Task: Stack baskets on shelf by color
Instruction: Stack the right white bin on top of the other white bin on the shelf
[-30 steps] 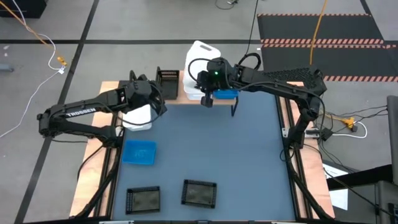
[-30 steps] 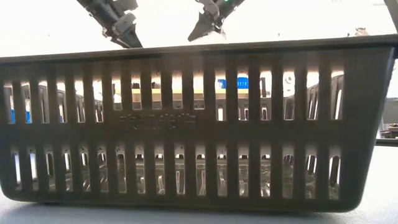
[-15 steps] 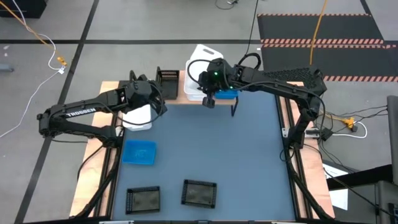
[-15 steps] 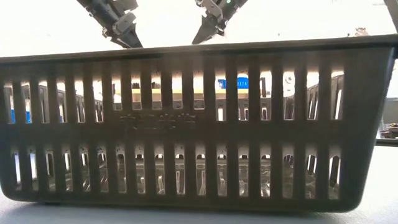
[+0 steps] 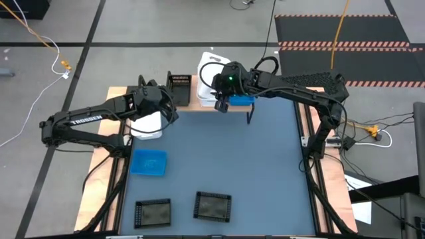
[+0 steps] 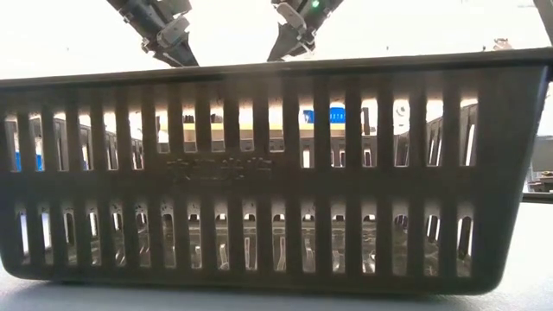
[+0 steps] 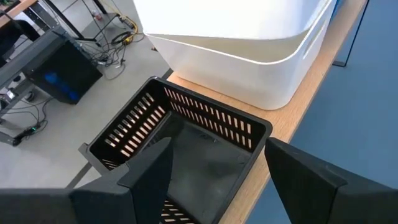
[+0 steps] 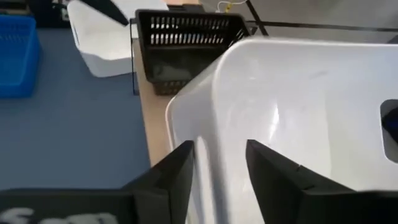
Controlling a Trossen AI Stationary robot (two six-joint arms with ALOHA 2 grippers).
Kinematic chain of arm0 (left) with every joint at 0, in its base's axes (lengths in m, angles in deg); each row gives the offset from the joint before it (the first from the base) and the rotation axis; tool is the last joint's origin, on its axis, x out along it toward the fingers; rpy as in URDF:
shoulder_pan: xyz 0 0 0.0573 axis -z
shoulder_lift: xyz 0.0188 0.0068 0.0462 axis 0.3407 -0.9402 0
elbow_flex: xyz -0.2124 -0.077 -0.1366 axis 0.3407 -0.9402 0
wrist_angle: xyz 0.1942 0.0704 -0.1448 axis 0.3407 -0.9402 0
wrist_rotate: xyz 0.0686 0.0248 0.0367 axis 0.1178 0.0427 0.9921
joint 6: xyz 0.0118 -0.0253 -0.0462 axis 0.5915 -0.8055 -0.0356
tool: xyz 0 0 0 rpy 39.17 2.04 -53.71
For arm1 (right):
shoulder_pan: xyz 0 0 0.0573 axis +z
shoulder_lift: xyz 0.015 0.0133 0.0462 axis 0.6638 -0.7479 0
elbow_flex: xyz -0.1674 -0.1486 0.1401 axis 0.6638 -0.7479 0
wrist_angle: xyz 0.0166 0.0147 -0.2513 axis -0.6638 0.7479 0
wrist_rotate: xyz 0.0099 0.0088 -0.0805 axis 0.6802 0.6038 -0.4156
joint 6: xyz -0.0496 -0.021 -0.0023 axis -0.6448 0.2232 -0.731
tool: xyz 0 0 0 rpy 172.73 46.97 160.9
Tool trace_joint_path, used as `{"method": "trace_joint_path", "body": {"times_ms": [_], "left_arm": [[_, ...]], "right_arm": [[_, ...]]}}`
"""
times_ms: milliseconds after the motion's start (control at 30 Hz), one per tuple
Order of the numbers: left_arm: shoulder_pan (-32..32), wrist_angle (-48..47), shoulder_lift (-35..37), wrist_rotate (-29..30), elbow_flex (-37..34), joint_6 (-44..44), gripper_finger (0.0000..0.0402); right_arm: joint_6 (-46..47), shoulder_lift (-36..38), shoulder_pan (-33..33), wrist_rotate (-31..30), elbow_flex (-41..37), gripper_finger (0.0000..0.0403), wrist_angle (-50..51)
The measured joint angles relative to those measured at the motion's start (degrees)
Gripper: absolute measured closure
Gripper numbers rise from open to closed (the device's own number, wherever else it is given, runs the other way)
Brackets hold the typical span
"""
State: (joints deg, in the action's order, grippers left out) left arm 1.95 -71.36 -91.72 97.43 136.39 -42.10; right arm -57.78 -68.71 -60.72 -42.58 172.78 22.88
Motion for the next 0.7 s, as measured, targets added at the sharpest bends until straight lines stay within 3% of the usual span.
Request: {"method": "trace_joint_path", "body": {"times_ms": [133,467,700], "left_arm": [[0.0,0.0,0.0,0.0,0.0,-0.1,0.0144],[0.0,0.0,0.0,0.0,0.0,-0.2,0.0144],[0.0,-0.1,0.0,0.0,0.0,-0.2,0.0144]], "right_arm": [[1.3,0.0,0.7,-0.1,-0.9,0.0251,-2.4],[-0.2,0.2,2.0,-0.1,-1.9,0.0298,-3.6],[-2.0,4.2,1.3,0.0,-1.9,0.0264,-1.6]]}}
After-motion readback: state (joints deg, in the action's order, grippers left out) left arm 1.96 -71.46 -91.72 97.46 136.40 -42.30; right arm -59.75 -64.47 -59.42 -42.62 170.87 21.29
